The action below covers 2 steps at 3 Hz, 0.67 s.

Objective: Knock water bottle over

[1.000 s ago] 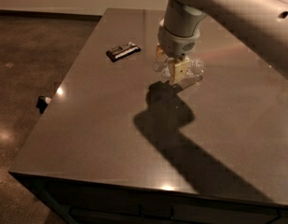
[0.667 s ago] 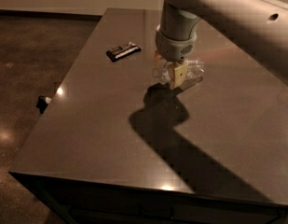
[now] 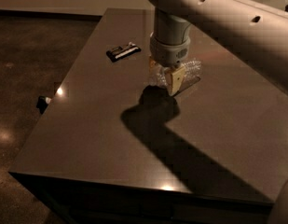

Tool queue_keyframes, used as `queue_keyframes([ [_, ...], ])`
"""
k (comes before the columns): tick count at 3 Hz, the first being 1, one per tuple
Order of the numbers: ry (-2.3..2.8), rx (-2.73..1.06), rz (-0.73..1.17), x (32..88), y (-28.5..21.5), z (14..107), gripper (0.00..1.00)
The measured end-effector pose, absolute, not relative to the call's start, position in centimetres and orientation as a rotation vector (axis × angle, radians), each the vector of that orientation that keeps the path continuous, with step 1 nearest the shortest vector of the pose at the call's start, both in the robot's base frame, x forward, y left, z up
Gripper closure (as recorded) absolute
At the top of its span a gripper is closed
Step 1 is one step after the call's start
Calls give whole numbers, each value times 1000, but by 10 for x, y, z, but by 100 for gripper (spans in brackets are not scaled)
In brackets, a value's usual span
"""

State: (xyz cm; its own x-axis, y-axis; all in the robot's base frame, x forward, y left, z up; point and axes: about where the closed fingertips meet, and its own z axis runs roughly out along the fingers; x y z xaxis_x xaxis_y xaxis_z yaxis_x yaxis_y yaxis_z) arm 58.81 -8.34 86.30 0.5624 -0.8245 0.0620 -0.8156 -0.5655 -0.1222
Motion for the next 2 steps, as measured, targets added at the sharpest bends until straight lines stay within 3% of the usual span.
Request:
queue_keyframes([
  [1, 1420, -2701, -177, 589, -83, 863, 0],
  [2, 1420, -2700, -177, 589, -83, 863, 0],
])
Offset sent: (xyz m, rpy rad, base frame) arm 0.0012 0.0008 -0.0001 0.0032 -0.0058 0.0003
